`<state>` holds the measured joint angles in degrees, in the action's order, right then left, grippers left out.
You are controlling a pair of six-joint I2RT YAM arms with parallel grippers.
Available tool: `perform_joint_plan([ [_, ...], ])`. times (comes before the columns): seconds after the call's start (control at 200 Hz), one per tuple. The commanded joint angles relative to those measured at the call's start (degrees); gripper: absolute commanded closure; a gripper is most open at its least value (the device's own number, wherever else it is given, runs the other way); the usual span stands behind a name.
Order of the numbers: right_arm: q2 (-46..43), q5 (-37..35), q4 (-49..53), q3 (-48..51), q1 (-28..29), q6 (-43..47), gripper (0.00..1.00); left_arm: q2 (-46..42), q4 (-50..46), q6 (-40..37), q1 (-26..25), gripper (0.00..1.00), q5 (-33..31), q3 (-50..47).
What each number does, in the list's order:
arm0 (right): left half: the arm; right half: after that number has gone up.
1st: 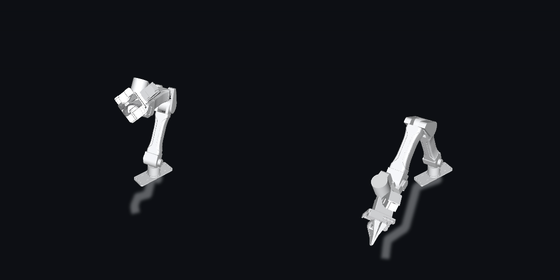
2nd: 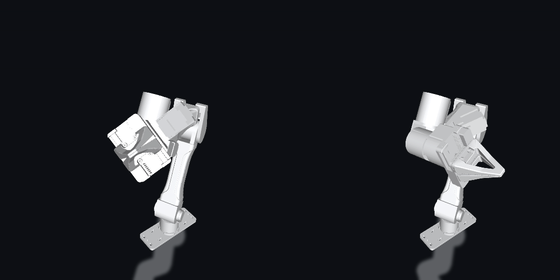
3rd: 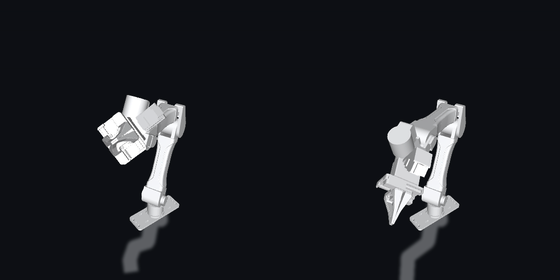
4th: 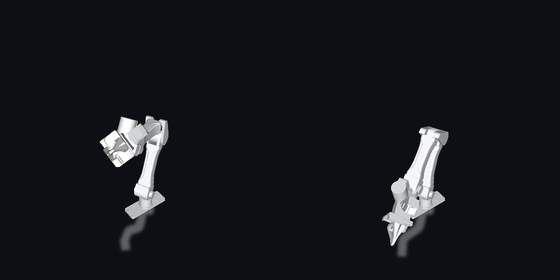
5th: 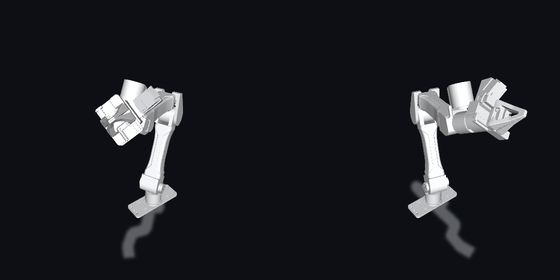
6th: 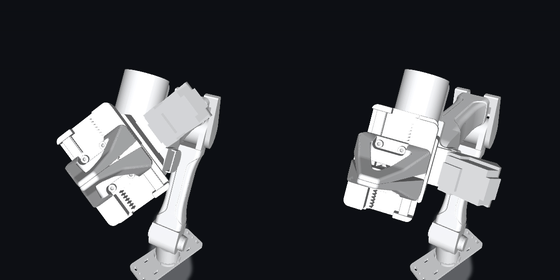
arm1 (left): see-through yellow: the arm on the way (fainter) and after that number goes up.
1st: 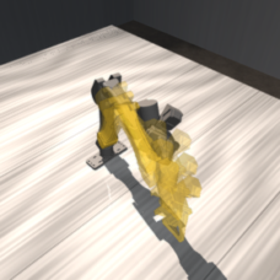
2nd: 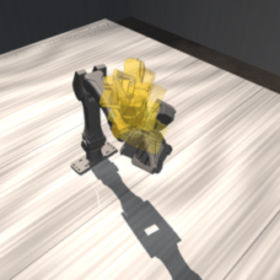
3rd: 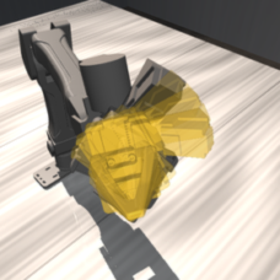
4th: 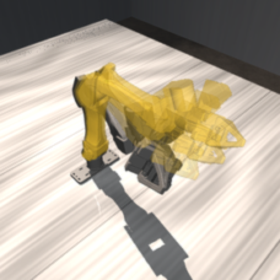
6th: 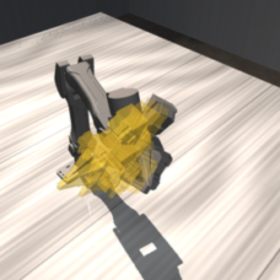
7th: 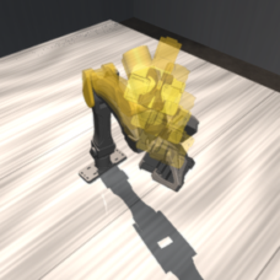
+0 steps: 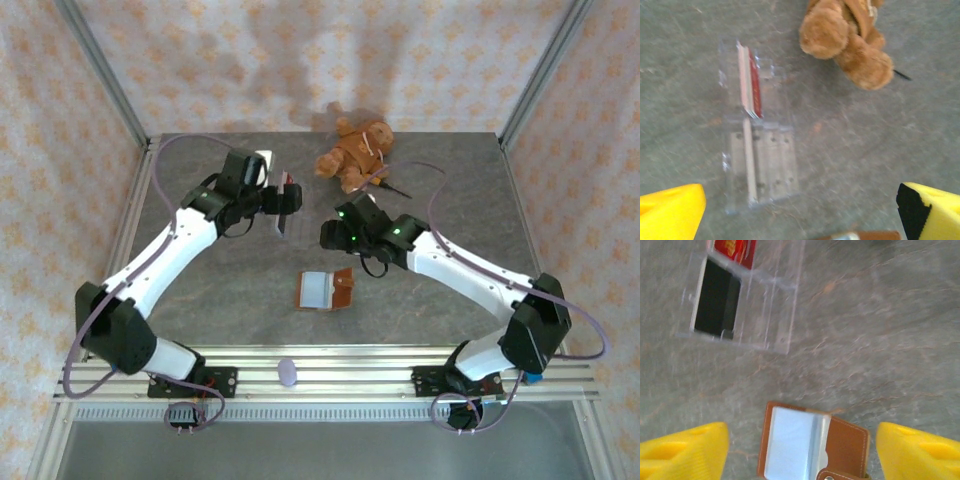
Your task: Put the credit cards into the card holder
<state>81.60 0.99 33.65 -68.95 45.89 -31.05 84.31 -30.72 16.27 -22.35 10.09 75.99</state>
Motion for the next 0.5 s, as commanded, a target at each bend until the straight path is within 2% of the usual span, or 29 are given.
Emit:
perform_joint_plan([
  [0.0, -5.34, -12.07, 1.87, 2.85, -0.72, -1.12, 0.06, 5.55, -4.97, -7.11, 0.38, 0.01, -9.30, 3.42],
  [0.08, -8.59, -13.57, 0.36, 6.18, -1.99, -1.52, 0.01, 9.47, -5.47, -8.19, 0.55, 0.01, -12.50, 6.90],
  [0.275, -12.24, -8.75, -0.53, 10.16, -6.34, -0.34, 0.02, 18.49, -4.76, -8.21, 0.65, 0.01, -15.41, 15.13],
  [0.496, -13.40, -6.95, -0.31, 11.64, -6.87, 0.47, 0.03, 27.23, -5.23, -8.68, 0.81, 0.01, -21.59, 21.89],
])
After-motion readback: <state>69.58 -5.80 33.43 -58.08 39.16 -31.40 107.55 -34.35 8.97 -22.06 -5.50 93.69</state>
